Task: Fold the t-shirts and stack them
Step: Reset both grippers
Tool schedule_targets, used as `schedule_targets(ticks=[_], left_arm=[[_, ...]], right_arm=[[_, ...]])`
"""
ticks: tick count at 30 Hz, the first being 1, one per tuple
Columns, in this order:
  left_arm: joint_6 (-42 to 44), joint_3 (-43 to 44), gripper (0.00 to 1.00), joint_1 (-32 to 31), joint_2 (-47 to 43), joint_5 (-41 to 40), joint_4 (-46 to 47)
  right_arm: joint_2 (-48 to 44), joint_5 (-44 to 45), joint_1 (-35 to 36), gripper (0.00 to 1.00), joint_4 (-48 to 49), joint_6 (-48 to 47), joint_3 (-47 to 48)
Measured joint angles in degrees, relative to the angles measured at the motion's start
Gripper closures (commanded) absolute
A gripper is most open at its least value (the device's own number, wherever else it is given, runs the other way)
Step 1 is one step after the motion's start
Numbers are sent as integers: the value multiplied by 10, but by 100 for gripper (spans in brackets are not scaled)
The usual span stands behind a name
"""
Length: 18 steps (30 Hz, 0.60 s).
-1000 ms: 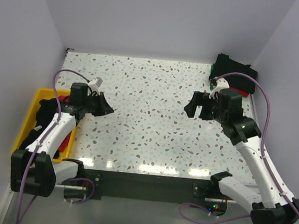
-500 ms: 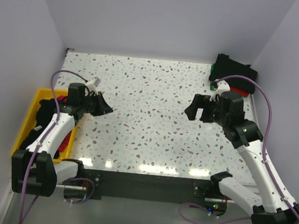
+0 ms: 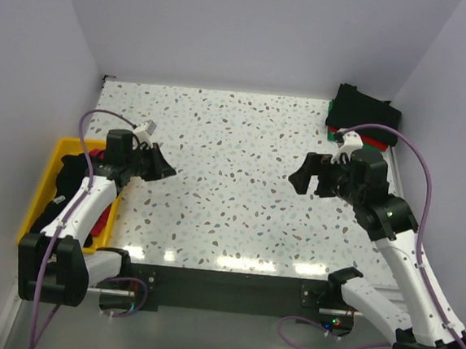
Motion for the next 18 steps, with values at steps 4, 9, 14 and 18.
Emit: schedule_targets(ticks=[4,9,14,18], left_arm=[[0,0,88,0,0,-3,0],[0,0,88,0,0,-8,-1],[0,0,88,0,0,-11,-1],[0,0,87,0,1,-12,-1]], right_arm=[[0,-1,1,1,0,0,0],[3,-1,3,1,-1,0,-1],[-9,0,3,1,-5,0,-12],[-19,0,3,1,-14,4,-17]])
